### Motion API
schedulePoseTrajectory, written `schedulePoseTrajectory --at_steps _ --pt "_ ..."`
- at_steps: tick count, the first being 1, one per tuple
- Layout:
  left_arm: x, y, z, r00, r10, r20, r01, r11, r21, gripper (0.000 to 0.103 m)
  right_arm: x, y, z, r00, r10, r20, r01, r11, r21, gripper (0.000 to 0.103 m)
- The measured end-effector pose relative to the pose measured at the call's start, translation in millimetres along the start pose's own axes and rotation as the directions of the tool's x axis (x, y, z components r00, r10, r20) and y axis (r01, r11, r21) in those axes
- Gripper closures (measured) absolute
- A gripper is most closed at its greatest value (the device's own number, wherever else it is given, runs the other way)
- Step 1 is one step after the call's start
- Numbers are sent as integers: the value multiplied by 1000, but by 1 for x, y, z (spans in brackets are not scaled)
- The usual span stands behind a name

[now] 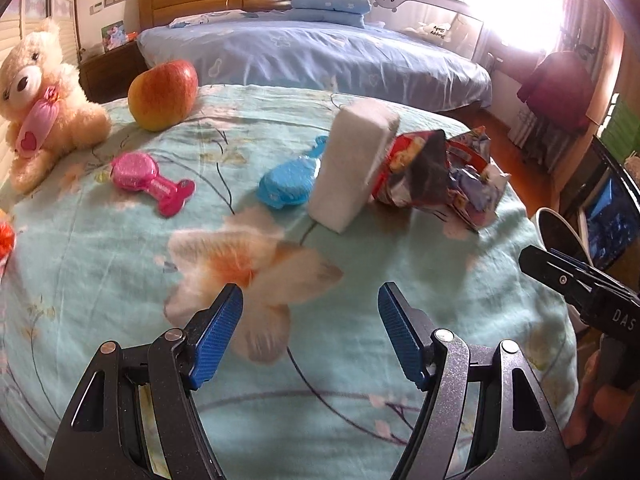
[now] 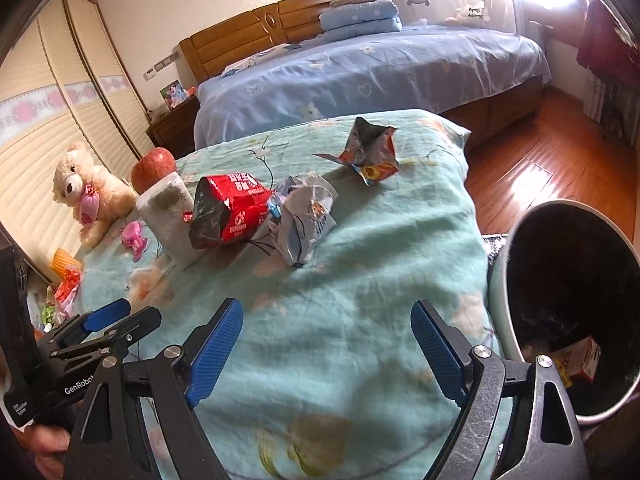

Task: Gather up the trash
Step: 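Move both open grippers back toward the trash on the bed, then grasp the crumpled white paper with the right gripper while the left grasps the white foam block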

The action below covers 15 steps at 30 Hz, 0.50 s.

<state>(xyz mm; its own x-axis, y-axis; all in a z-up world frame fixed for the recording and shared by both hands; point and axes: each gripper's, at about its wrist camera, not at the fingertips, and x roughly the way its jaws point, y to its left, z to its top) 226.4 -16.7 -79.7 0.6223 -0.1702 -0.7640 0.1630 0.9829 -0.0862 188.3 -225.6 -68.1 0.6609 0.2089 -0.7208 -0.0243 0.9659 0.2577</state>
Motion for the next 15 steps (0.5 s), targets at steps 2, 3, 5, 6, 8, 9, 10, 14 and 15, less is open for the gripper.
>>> schedulePoseTrajectory --at_steps 2,3,5,6,8,9,10,14,15 --pt "4 2 6 1000 5 2 -5 1000 3 31 5 1 5 1000 -1 0 1 1000 1 20" --pt "7 3 9 1000 5 2 -5 1000 3 31 7 1 7 1000 -1 1 1 1000 2 23" --pt "13 5 16 1000 2 0 -2 1000 -2 31 13 2 13 1000 -3 3 3 1000 6 26" --pt "15 5 20 1000 -2 0 2 1000 -5 31 15 1 15 1000 -4 4 4 1000 10 28" --pt "19 5 27 1000 -6 5 6 1000 -1 31 20 2 21 1000 -2 2 2 1000 16 32" --pt "21 4 30 1000 -4 6 4 1000 5 31 23 2 24 1000 -3 1 3 1000 18 35" --pt "22 2 32 1000 -1 8 1 1000 9 31 27 2 27 1000 -4 -1 4 1000 20 37" --pt "29 0 40 1000 -3 16 2 1000 25 31 38 3 34 1000 -6 -9 7 1000 24 51" --pt "31 -1 41 1000 -7 16 7 1000 30 32 40 3 34 1000 -4 -12 5 1000 26 58"
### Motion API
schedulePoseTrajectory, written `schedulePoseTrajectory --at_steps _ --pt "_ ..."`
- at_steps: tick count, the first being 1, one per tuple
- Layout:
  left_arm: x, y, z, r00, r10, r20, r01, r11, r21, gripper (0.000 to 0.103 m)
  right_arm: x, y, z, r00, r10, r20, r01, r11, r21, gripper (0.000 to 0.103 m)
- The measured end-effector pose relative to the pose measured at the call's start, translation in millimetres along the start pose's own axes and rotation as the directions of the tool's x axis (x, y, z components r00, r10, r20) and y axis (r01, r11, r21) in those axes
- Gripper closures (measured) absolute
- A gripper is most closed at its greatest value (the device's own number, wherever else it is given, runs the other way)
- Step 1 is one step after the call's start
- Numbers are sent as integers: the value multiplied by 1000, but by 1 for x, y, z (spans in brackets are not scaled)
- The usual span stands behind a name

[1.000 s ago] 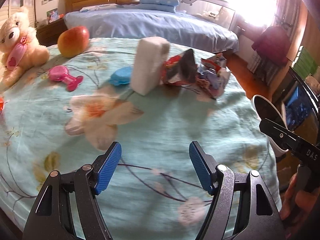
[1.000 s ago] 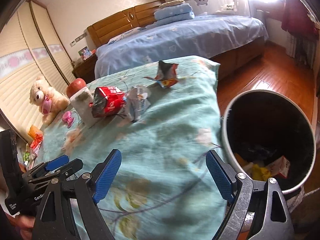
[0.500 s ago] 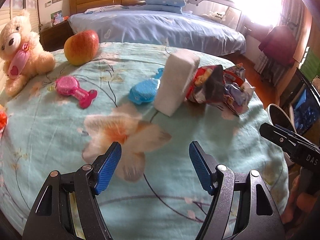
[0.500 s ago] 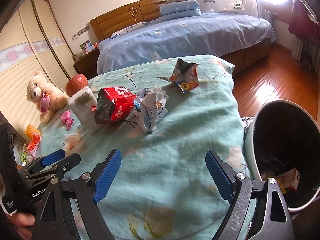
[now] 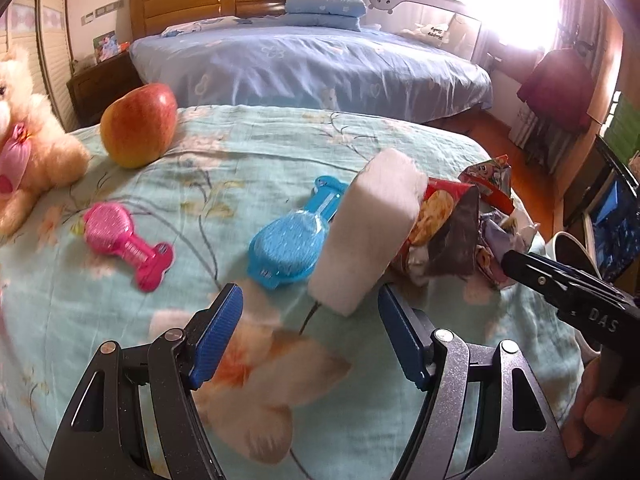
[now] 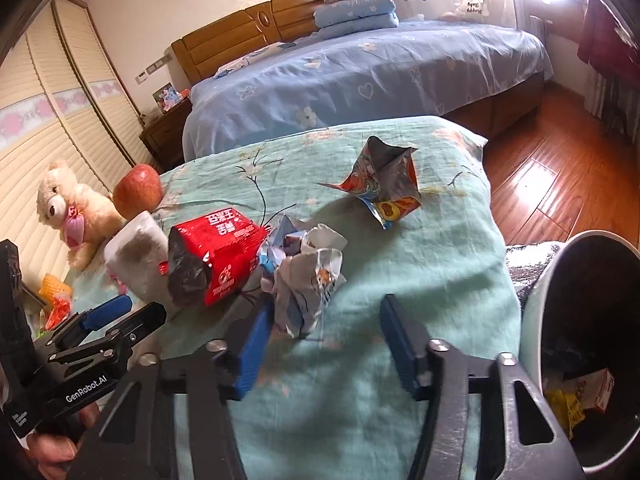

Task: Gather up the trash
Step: 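Grasp the crumpled white paper with the right gripper while the left grasps the white foam block, then carry the crumpled paper and foam block over the bin with both grippers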

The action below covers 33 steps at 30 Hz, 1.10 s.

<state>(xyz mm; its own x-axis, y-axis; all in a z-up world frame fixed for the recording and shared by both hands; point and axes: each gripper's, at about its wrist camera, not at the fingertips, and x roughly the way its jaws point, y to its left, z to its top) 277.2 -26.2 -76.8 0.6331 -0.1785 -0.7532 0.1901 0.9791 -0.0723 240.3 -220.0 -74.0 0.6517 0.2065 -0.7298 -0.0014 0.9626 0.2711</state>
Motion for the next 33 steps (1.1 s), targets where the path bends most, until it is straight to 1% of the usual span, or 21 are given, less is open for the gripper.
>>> schedulePoseTrajectory --at_steps 1,2,3,4,5,6,9,19,24,27,33 --pt "1 -1 1 1000 -4 1 4 1000 3 33 3 0 1 1000 5 -5 -5 1000 3 63" --pt "2 -1 1 1000 -7 5 7 1000 6 43 4 0 1 1000 8 -6 -8 1000 4 71" --pt "3 -2 1 1000 -12 4 12 1000 12 51 5 0 1 1000 11 -6 -11 1000 4 80" --pt "4 -3 1 1000 -22 -2 22 1000 16 65 5 0 1 1000 11 -6 -11 1000 4 82" --pt "4 -4 2 999 -36 -5 36 999 19 76 4 0 0 1000 12 -5 -12 1000 4 83" --pt "3 -4 1 999 -50 -1 50 999 21 77 4 0 -1 1000 14 -1 -14 1000 4 86" --pt "-4 -6 -1 999 -29 23 28 999 31 78 -2 0 -5 1000 18 5 -18 1000 1 87" --pt "-34 -2 -34 998 -50 25 51 998 -35 79 -30 -5 -26 999 43 19 -43 999 20 88" --pt "-48 -13 -50 997 -68 24 69 997 -17 79 -42 -9 -37 999 46 25 -47 998 29 88" --pt "-54 -23 -54 996 -89 23 90 996 -9 79 -49 -12 -42 998 46 29 -47 998 35 88" --pt "-63 -47 -57 991 -129 25 128 991 38 79 -66 -19 -52 998 32 47 -34 999 40 88"
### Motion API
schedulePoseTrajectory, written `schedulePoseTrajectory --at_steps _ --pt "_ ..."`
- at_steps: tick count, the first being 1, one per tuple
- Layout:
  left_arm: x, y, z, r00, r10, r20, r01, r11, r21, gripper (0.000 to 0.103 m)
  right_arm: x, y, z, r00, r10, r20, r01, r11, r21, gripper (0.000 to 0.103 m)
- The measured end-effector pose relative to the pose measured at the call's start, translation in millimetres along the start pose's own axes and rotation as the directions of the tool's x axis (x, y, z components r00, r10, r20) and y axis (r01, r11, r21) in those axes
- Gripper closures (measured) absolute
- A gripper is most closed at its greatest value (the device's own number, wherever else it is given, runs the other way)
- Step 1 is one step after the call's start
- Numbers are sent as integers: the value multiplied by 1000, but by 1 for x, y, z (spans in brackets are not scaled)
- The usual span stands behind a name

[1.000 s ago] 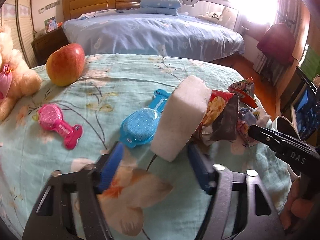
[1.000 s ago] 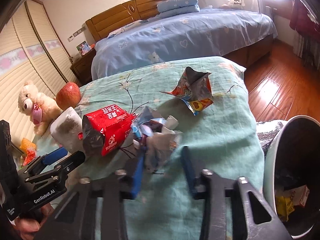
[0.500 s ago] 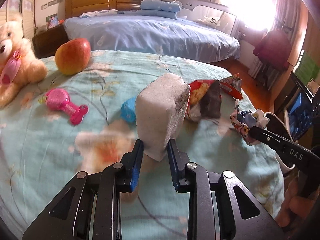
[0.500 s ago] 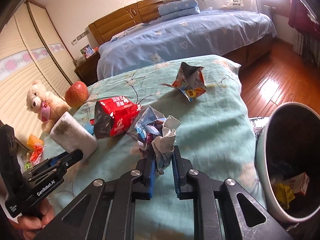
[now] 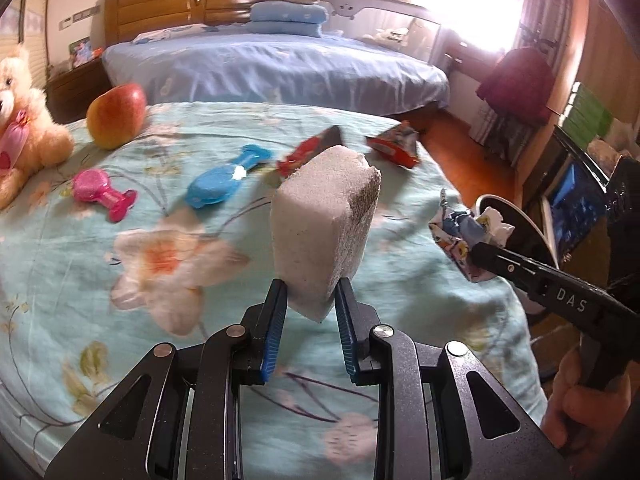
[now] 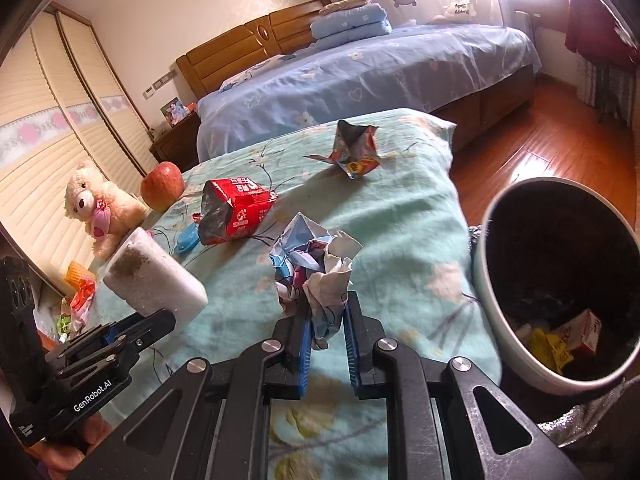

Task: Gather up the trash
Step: 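Carry the crumpled paper and foam block over the bin with both grippers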

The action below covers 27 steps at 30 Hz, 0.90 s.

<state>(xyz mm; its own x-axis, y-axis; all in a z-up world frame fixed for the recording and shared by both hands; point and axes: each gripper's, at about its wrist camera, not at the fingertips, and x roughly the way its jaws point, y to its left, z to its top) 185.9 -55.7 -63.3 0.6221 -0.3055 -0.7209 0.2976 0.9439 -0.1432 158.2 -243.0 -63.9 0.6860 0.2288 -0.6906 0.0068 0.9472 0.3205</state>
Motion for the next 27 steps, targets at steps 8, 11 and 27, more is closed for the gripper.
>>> schedulePoseTrajectory --at_steps 8,11,27 --pt "3 -21 -3 999 -28 -19 28 999 27 79 -18 -18 -8 1000 -24 16 23 999 31 88" --pt "4 -28 -4 999 -32 -25 33 999 35 79 -23 -25 -11 999 -28 23 27 999 44 88" --pt "6 -69 1 996 -81 -32 84 992 98 79 -48 -50 -19 997 -64 52 60 995 75 88"
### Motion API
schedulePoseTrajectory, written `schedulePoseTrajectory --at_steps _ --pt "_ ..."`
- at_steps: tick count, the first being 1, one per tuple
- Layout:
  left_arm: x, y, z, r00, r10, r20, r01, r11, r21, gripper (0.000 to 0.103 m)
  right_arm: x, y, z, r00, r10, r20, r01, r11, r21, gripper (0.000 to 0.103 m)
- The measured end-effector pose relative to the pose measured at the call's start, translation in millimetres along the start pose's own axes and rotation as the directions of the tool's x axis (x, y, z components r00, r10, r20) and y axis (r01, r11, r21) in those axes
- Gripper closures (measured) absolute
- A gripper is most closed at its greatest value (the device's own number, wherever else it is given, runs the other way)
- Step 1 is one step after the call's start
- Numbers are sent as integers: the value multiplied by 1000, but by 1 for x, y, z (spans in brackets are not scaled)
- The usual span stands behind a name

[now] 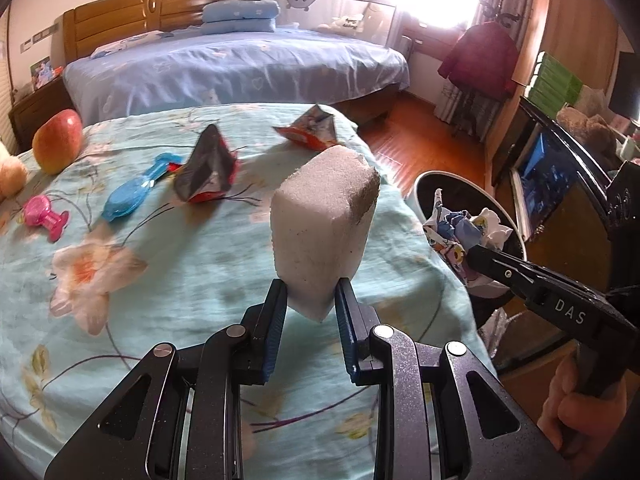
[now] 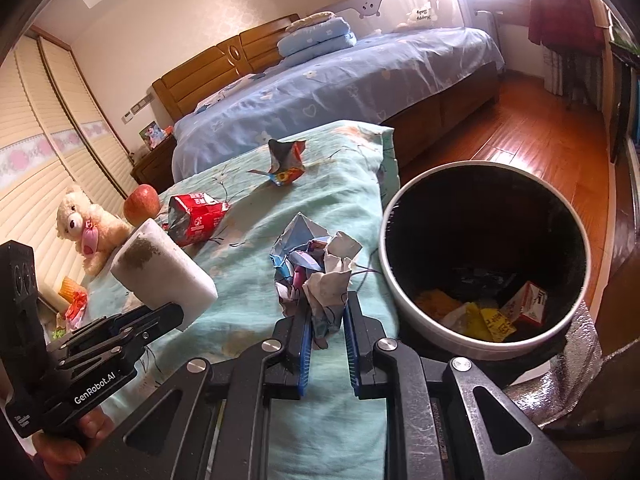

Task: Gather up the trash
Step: 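Carry the crumpled paper and foam block over the bin with both grippers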

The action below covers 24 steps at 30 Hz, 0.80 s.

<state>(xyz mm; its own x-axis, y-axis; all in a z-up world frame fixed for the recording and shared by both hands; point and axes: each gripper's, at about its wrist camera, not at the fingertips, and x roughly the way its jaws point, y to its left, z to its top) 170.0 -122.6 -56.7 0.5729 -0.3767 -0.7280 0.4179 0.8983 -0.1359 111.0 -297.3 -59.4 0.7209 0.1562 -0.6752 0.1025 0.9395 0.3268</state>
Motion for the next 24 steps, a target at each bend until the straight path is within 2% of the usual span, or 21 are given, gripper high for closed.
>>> schedulePoseTrajectory --at_steps 24 --pt "13 -56 13 998 -64 -12 64 994 88 79 -23 -49 0 996 -81 32 79 995 66 88"
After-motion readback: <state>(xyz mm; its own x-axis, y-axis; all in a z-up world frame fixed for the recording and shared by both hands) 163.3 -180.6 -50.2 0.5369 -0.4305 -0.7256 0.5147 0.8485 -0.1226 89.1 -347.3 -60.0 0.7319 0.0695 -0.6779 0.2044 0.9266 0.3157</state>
